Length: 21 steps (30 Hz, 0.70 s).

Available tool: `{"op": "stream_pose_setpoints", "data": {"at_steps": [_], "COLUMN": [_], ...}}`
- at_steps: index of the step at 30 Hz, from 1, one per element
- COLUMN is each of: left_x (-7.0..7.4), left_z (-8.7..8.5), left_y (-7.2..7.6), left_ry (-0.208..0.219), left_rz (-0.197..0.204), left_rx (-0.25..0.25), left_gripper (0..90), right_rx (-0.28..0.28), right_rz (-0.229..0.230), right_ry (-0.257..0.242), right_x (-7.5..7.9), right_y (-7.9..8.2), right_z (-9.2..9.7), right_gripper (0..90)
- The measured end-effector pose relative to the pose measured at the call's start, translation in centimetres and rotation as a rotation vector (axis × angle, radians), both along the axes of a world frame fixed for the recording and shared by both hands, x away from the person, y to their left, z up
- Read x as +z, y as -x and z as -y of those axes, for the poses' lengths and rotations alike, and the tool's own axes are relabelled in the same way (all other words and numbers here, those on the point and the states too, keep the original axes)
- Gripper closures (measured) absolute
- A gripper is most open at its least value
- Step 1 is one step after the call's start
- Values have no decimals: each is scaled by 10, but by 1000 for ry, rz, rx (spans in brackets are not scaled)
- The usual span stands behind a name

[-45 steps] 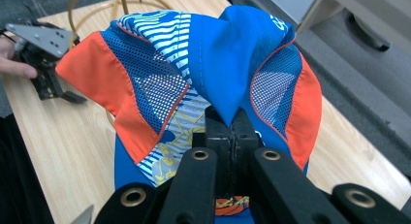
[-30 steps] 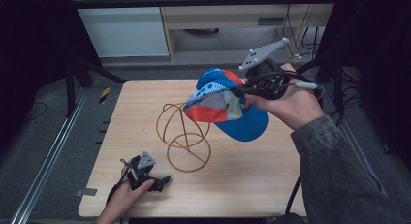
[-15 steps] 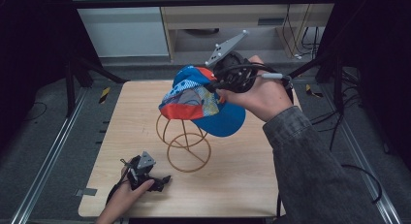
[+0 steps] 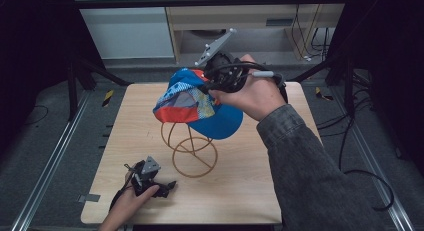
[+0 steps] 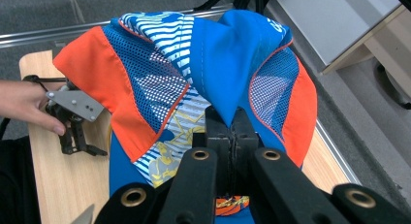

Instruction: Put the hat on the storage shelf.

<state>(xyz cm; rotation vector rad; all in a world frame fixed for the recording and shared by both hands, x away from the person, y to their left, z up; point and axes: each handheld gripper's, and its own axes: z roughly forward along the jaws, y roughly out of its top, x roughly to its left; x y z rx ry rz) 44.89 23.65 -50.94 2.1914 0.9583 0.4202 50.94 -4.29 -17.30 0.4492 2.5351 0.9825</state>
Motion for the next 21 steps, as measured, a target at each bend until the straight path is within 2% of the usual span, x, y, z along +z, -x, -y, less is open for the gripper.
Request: {"op": "stream_pose_setpoints", "data": {"at_steps": [21], "left_x": [0], "left_z": [0], "left_y": [0], "left_ry": [2], "left_rz": [0], "left_rx": [0], "left_gripper": [0], "right_rx": [35], "right_rz": [-28], "right_ry": [15], "right_x": [-7], "right_y": [-9], "right_z": [-28], "right_gripper": [900]}}
